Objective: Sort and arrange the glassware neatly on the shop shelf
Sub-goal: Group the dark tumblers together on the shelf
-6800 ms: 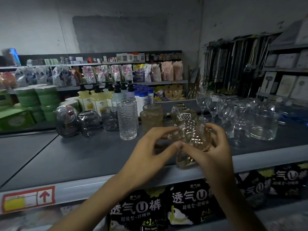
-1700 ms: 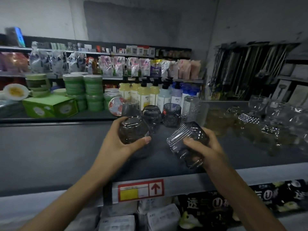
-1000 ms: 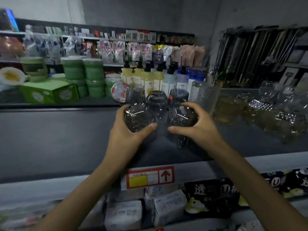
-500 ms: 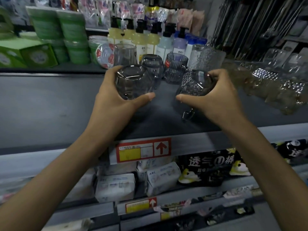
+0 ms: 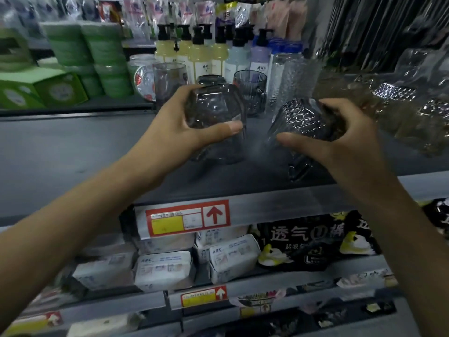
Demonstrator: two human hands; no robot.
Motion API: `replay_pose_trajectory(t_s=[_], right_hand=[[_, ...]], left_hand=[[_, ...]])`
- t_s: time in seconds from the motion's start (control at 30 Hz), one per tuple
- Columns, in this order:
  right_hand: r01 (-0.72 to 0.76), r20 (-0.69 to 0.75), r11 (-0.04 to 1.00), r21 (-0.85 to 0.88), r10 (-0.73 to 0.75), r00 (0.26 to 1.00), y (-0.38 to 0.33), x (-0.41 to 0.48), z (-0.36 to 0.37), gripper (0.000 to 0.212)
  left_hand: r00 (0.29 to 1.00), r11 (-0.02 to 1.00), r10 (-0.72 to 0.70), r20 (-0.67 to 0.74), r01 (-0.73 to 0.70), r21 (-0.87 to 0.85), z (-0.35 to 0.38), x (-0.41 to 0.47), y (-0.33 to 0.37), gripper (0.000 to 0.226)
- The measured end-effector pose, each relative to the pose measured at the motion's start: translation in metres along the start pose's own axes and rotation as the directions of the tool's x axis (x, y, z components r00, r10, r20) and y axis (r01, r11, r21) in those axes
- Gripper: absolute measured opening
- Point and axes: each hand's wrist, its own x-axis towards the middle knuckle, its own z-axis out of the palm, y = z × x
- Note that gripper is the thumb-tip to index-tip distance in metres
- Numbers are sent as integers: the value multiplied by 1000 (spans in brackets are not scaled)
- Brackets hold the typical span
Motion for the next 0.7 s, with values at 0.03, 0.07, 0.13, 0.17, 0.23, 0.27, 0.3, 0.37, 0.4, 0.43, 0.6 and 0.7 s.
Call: replay_pose_trajectory(t_s=[0.03,0.07,0.13,0.17,0.23,0.27,0.3,0.37,0.4,0.43,0.6,0.7], right_hand=[[-13,19,999,52,12,1000,0,-1,-4,62],[-33,38,994,101,29,999,1,-1,-8,62],[-82,76,982,172,70,995,4,1,-16,65],[-101,100,973,207,81,992,7,2,-21,66],[-123,144,955,268,86,986,10,6,-30,67],[-128,158,949,289,85,984,11,7,-33,67],[-135,169,939,315,84,982,12,9,-37,68],[-149,187,914,378,82,979,14,11,-44,69],[-154,192,904,398,82,978,15,12,-48,69],[-160,197,897,413,83,977,17,12,-51,67],[-160,207,893,422,77,975,25,15,-63,59],[-124,167,929,348,68,984,31,16,-65,62]], left_hand=[[1000,1000,-4,-2,4,-9,4,1,1,78],[1000,1000,-11,-11,11,-25,9,2,1,76],[999,999,-11,-48,9,-41,16,6,1,72],[998,999,-2,-65,-1,-43,20,7,0,69],[996,997,13,-86,-19,-69,27,11,-1,65],[996,994,8,-92,-18,-106,30,13,-2,64],[996,989,-7,-93,-7,-145,33,16,-3,64],[995,983,-51,-81,36,-181,38,21,-1,68],[995,982,-76,-68,63,-180,41,24,0,72],[994,981,-98,-57,87,-173,44,27,1,74],[987,974,-160,-13,156,-166,63,38,3,58],[984,958,-176,14,175,-226,68,45,4,47]])
